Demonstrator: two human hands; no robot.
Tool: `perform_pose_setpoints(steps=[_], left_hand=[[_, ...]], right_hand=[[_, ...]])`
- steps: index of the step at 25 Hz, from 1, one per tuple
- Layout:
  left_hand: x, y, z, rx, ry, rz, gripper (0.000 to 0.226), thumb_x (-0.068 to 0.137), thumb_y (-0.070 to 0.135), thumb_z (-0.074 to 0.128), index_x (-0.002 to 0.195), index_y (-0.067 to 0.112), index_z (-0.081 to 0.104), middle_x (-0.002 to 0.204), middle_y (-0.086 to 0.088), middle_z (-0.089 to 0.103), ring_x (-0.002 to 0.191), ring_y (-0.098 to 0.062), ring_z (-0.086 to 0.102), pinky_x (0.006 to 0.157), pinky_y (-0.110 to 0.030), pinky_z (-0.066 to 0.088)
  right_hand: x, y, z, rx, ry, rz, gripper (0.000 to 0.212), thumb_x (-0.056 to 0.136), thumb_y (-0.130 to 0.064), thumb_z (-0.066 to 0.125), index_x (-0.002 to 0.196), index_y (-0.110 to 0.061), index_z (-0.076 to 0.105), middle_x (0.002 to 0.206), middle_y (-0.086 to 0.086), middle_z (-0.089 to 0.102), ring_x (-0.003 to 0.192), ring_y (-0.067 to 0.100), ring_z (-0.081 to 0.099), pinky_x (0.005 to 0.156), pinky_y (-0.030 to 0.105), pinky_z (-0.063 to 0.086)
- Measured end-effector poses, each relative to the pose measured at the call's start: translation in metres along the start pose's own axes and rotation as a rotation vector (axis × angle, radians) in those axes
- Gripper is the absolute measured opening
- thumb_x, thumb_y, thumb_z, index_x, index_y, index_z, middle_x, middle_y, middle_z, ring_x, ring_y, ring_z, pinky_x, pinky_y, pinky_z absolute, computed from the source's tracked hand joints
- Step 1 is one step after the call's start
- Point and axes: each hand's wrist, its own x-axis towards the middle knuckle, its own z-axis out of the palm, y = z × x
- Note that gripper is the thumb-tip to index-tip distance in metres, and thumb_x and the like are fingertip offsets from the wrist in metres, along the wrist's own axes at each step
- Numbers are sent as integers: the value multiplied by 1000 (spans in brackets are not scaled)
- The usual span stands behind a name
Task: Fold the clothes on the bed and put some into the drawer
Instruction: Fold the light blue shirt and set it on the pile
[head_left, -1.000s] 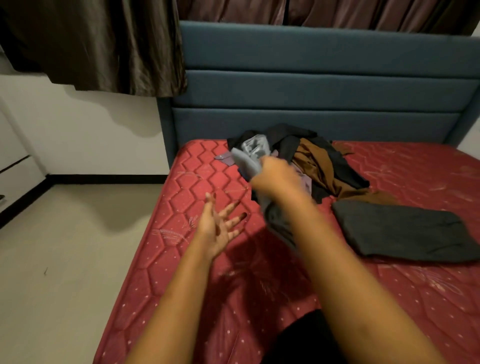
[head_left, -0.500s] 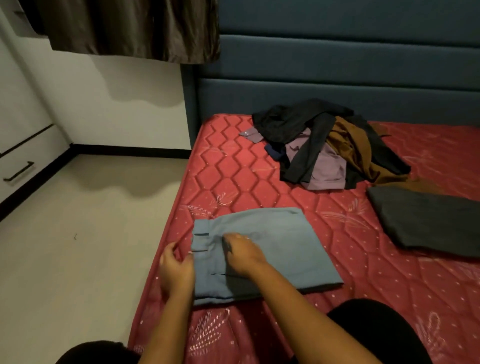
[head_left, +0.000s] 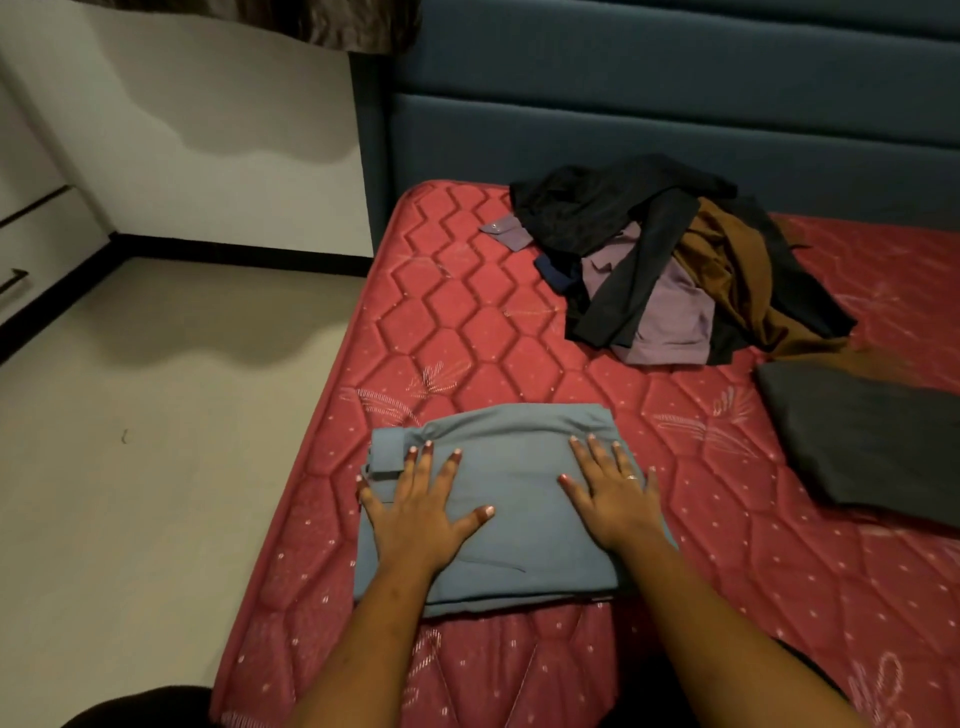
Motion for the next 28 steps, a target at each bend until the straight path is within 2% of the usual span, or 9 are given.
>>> perform_pose_setpoints(steps=[3, 6, 10, 12, 15, 17, 20, 25, 28], left_hand=[[5, 3, -6, 12, -67, -27, 95, 67, 93, 16, 147, 49, -10, 159, 10, -19, 146, -10, -16, 104, -69, -13], [2, 14, -12, 44, -50, -57, 94, 70, 88, 20, 149, 45, -6, 160, 5, -18, 146, -16, -20, 95, -65, -28], [-4, 77, -9, 19, 178, 154, 71, 78, 51, 41, 148, 37, 32, 161, -2, 13, 149, -25, 6, 104, -59, -21], [6, 112, -5, -37, 70, 272, 73, 85, 57, 42, 151, 37, 19, 162, -1, 3, 149, -24, -6, 107, -54, -23], [30, 148, 5, 1, -76, 340, 86, 84, 69, 45, 152, 39, 2, 161, 2, -11, 147, -23, -17, 108, -56, -21], [39, 155, 22, 30, 26, 414, 87, 80, 77, 42, 152, 39, 12, 162, 0, -2, 149, -25, -4, 109, -62, -13], [36, 152, 45, 88, 189, 485, 86, 77, 83, 33, 149, 37, 27, 161, -2, 16, 147, -24, 16, 108, -66, 6], [33, 151, 45, 98, 287, 557, 87, 78, 83, 32, 152, 40, 16, 162, -2, 9, 148, -25, 13, 109, -67, 6], [30, 150, 45, 106, 287, 583, 86, 79, 83, 31, 152, 41, 15, 162, -2, 9, 148, -25, 12, 108, -67, 7]], right_hand=[[10, 23, -8, 89, -4, 88, 59, 96, -63, 23, 150, -45, 11, 159, -19, 10, 146, 22, 14, 116, 49, 12], [30, 23, -21, 394, 152, 94, 46, 100, -40, 43, 144, -27, 41, 148, 1, 40, 132, 30, 40, 108, 39, 30], [59, 21, -36, 852, 205, 209, 34, 98, -19, 51, 129, -7, 58, 129, 15, 60, 117, 30, 56, 92, 29, 40], [69, 19, -36, 984, 183, 259, 35, 98, -20, 52, 129, -7, 59, 126, 12, 62, 117, 30, 56, 96, 31, 41], [86, 18, -37, 1172, 142, 204, 21, 96, -12, 54, 82, -12, 70, 73, 1, 68, 67, 11, 63, 61, 24, 48], [95, 19, -40, 1222, 128, 178, 30, 96, -9, 54, 70, -17, 66, 54, -8, 60, 46, 0, 51, 47, 22, 41], [100, 16, -49, 1306, 133, 106, 28, 96, -7, 54, 74, -18, 68, 67, 0, 66, 58, 7, 57, 58, 25, 47], [93, 12, -82, 1417, 20, -31, 22, 98, -4, 48, 94, -4, 69, 79, 5, 70, 68, 8, 67, 67, 20, 55], [91, 13, -84, 1419, 85, -39, 24, 99, -3, 44, 105, 2, 67, 84, 6, 68, 66, 1, 65, 65, 14, 51]])
